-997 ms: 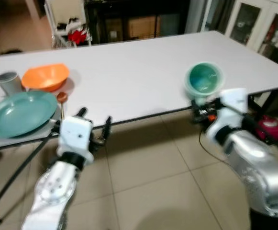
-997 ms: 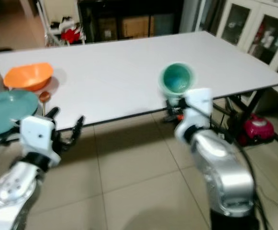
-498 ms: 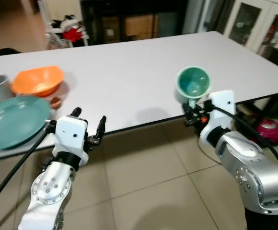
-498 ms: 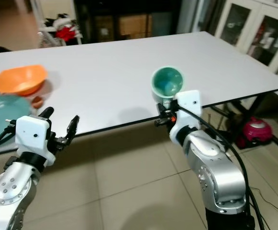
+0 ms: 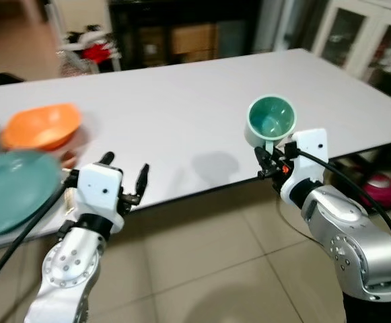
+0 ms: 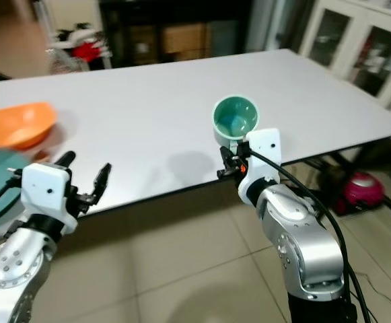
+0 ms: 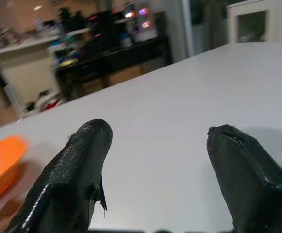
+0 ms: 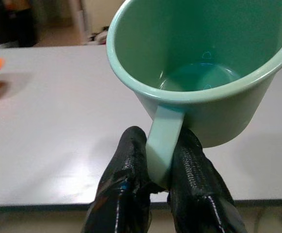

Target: Setting the table

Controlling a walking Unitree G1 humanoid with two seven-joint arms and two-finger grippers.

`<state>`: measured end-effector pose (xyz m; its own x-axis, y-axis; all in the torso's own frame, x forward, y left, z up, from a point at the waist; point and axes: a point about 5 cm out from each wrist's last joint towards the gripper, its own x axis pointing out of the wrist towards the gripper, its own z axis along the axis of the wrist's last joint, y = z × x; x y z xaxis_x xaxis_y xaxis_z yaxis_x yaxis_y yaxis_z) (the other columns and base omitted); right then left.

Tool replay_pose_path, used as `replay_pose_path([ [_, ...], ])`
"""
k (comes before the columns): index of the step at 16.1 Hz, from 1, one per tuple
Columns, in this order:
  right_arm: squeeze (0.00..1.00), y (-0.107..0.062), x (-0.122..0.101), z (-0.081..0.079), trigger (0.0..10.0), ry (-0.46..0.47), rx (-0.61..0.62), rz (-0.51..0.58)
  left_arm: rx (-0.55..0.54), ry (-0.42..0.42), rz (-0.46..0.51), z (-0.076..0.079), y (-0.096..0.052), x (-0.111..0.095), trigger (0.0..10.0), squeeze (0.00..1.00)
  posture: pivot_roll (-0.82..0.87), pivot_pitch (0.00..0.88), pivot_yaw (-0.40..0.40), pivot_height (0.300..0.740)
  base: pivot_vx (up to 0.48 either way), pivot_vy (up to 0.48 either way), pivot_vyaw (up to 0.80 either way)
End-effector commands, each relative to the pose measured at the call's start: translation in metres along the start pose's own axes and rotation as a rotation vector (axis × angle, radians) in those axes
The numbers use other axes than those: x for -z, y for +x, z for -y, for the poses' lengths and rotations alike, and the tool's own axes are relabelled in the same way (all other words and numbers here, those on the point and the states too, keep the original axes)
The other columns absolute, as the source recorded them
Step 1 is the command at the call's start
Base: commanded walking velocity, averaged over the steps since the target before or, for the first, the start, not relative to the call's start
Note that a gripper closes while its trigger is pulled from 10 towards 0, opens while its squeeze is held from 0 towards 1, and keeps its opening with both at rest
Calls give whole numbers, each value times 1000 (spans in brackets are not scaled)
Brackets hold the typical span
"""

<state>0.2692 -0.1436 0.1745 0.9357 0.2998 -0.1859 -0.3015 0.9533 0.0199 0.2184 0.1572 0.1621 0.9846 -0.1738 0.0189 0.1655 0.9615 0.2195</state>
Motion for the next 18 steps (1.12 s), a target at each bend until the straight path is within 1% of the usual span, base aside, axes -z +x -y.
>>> replay_pose_path([
  [1,0,-2,-4,7,10000,-8,30,20,17,-8,5,4,1,-2,10000,0,-92,0,30,740,345,0,0],
  [11,0,0,-4,8,10000,-7,30,23,23,-9,7,4,1,-2,10000,0,-89,0,27,740,346,0,0],
  [18,0,2,-6,13,10000,8,43,24,31,-8,4,5,1,-2,10000,0,-87,0,32,740,348,0,0],
])
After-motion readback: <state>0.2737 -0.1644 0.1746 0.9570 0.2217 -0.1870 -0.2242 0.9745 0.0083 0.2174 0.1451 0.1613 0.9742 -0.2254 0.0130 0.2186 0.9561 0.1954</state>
